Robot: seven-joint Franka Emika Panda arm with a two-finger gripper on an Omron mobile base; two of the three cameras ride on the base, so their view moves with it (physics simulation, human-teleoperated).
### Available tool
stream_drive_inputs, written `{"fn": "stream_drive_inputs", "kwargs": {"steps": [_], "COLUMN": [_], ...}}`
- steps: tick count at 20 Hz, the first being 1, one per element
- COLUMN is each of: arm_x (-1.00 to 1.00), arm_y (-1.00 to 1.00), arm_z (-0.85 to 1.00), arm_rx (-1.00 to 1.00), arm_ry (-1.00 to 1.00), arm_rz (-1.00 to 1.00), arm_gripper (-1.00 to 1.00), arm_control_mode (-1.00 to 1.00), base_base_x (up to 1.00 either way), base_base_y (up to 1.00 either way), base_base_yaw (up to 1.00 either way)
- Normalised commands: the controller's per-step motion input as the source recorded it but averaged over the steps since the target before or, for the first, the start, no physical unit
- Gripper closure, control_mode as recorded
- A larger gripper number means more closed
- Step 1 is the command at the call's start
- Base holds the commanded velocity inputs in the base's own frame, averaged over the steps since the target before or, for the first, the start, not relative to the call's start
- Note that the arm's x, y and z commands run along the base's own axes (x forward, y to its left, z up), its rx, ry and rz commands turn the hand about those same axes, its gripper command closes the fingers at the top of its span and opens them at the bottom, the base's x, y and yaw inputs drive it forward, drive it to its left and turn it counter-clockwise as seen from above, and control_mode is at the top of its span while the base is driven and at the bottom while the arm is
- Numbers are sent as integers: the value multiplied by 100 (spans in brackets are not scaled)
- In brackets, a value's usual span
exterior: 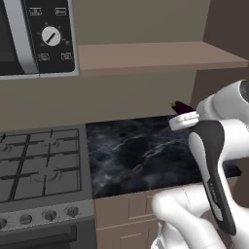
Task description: Place the eggplant in the correct fridge rack based on whether it is a fruit or vegetable. Finally, close the fridge door.
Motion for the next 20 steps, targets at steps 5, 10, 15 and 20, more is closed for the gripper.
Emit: {"fn": "stream_drive_inputs", "kwargs": {"steps": [5,10,15,20], "arm_x": [-50,-12,1,1], "arm_y": [-10,7,9,1], "arm_z": [-8,-5,0,0], "arm_rx": [0,0,0,0], "arm_ry": [-12,-6,0,0], "arm_rz": [-2,-2,0,0], "arm_gripper": [100,100,100,100], "arm_control_mode": [-100,-100,-100,100], "base_base_x": [0,0,0,-9], "base_base_y": [0,0,0,0], "base_base_yaw": [0,0,0,-2]}}
